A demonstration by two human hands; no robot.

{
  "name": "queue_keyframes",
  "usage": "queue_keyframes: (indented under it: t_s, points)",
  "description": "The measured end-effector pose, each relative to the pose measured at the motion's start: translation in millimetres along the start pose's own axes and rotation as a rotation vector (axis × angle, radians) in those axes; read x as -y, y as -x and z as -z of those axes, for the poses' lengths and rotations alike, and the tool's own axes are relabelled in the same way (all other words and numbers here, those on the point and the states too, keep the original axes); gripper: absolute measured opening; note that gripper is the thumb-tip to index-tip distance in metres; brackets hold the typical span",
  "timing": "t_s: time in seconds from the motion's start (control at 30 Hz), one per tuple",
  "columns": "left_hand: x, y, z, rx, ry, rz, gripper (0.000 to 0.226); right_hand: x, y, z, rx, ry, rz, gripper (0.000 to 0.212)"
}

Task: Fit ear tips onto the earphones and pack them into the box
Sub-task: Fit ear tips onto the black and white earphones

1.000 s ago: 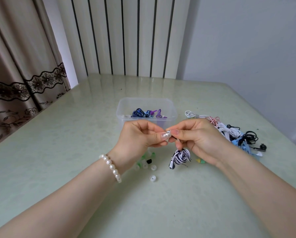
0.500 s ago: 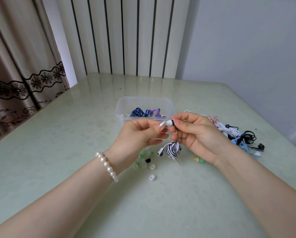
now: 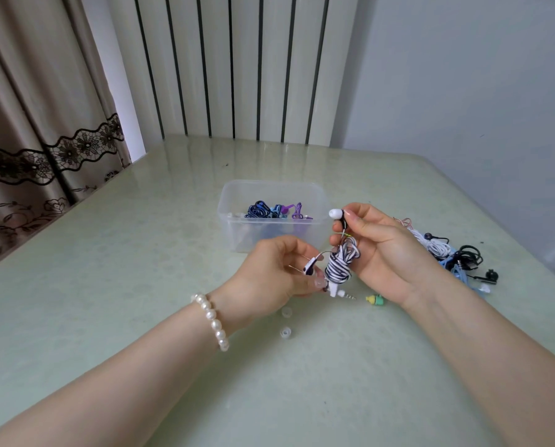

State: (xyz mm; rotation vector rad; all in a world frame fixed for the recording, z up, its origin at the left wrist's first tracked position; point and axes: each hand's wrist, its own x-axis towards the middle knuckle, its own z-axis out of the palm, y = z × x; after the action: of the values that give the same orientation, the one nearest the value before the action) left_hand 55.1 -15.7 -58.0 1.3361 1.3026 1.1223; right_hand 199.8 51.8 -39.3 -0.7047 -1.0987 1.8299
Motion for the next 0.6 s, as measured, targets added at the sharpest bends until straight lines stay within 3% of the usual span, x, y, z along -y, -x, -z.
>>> queue_keyframes:
  t_s: [0.13, 0.33, 0.5, 0.6]
  points:
    - [-3, 0, 2, -0.002, 0.112, 0.008, 0.016, 0, -1, 3, -0.037, 0.095, 0.036, 0.014]
    - [-2, -1, 7, -0.024, 0.206, 0.079, 0.006, -8, 3, -2, 0.001, 0.535, 0.198, 0.016]
    - [-2, -1, 9, -0.029, 0.229, 0.13, 0.009, -11, 4, -5, 0.051, 0.615, 0.158, 0.007]
    - [-2, -1, 10, -0.012, 0.21, 0.136, 0.01, -12, 6, -5, 0.055, 0.685, 0.153, 0.013]
